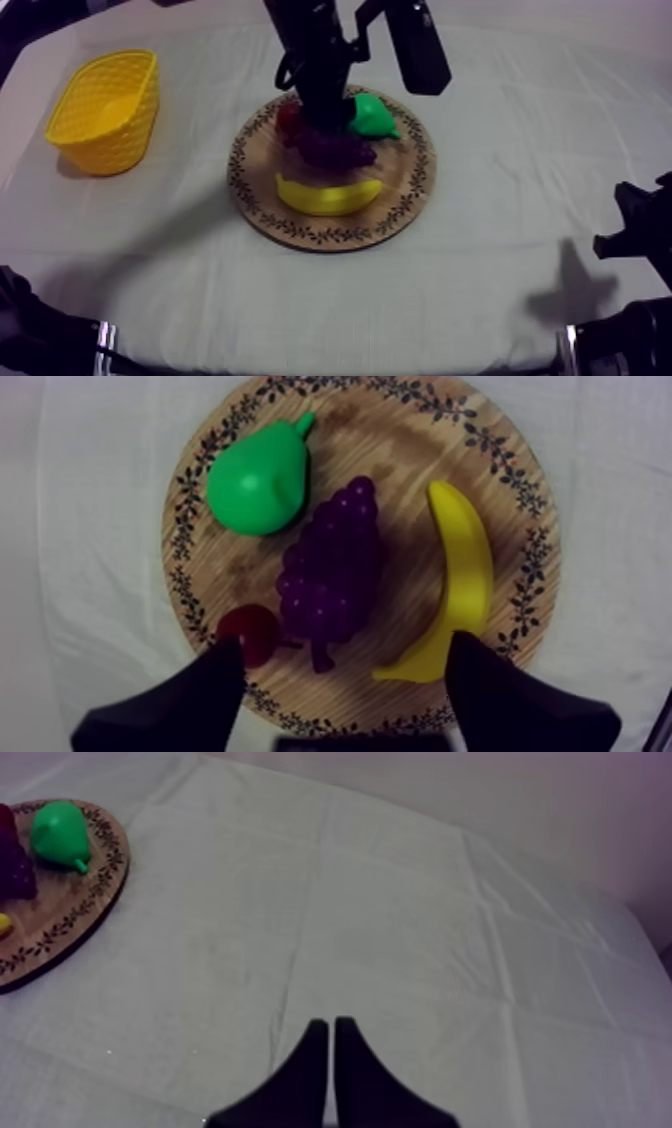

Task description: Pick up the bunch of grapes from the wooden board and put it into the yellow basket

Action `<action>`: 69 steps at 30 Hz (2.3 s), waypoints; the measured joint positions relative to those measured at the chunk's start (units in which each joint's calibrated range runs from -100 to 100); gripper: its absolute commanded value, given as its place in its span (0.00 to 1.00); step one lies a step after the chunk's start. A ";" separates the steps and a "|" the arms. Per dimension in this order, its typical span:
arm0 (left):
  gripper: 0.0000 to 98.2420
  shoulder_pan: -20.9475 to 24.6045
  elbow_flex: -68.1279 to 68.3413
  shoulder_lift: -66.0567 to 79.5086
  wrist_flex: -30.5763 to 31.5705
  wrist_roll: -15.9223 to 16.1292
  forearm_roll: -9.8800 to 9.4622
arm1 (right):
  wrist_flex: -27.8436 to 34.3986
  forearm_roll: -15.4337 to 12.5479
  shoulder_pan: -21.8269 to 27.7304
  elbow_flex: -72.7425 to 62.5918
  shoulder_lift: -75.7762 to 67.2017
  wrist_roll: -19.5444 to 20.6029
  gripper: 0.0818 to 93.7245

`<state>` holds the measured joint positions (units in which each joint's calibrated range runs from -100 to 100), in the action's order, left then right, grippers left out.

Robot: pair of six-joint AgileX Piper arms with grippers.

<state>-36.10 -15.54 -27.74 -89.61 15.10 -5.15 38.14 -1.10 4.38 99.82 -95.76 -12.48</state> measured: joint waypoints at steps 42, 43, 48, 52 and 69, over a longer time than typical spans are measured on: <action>0.63 2.94 -14.12 -25.86 1.95 1.35 2.07 | 0.00 0.00 0.00 0.00 0.00 0.00 0.00; 0.58 2.94 -14.47 -26.21 1.95 1.10 2.07 | 0.00 0.00 0.00 0.00 0.00 0.00 0.00; 0.37 2.94 -14.69 -26.81 1.86 0.01 2.14 | 0.00 0.00 0.00 0.00 0.00 0.00 0.00; 0.31 3.02 -13.76 -26.67 2.22 -0.75 2.14 | 0.00 0.00 0.00 0.00 0.00 0.00 0.00; 0.30 2.73 -3.10 -12.21 3.25 -1.86 1.36 | 0.00 0.00 0.00 0.00 0.00 0.00 0.00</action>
<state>-33.37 -18.64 -39.95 -86.36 13.24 -3.80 38.14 -1.10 4.38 99.82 -95.76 -12.48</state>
